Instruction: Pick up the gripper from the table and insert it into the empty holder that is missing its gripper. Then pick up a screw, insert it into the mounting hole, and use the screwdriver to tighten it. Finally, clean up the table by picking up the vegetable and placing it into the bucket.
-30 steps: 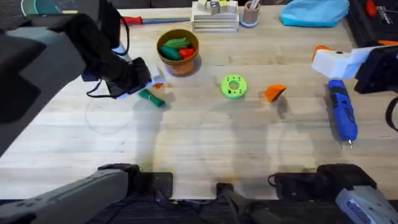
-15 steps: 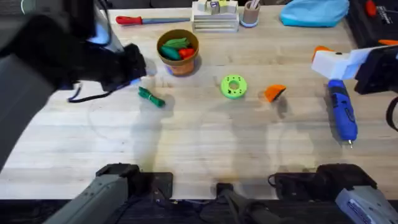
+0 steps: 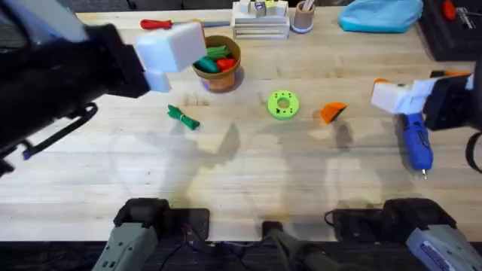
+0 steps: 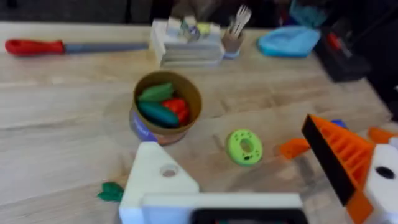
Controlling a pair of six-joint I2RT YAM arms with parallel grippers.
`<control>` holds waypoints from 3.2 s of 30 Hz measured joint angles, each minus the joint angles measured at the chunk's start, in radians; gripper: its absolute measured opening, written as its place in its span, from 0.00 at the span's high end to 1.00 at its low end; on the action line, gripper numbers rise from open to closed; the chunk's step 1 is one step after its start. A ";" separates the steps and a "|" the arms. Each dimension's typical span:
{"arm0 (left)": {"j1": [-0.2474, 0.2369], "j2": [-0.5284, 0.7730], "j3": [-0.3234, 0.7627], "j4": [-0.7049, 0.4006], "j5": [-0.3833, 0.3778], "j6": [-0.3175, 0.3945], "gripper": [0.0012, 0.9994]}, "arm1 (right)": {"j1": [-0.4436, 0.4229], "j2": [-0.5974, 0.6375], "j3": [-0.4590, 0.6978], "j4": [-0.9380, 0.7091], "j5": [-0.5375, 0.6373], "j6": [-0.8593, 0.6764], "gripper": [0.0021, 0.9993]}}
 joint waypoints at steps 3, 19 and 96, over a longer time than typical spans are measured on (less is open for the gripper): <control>0.000 -0.029 0.004 -0.014 0.008 -0.042 0.01 | 0.000 0.000 0.000 -0.078 0.000 0.000 0.01; 0.000 -0.033 -0.001 0.043 -0.030 0.018 0.01 | 0.000 0.000 0.000 -0.388 0.000 0.000 0.01; 0.000 -0.691 -1.015 0.674 0.441 0.091 0.01 | 0.000 0.000 0.000 -0.278 0.001 -0.077 0.01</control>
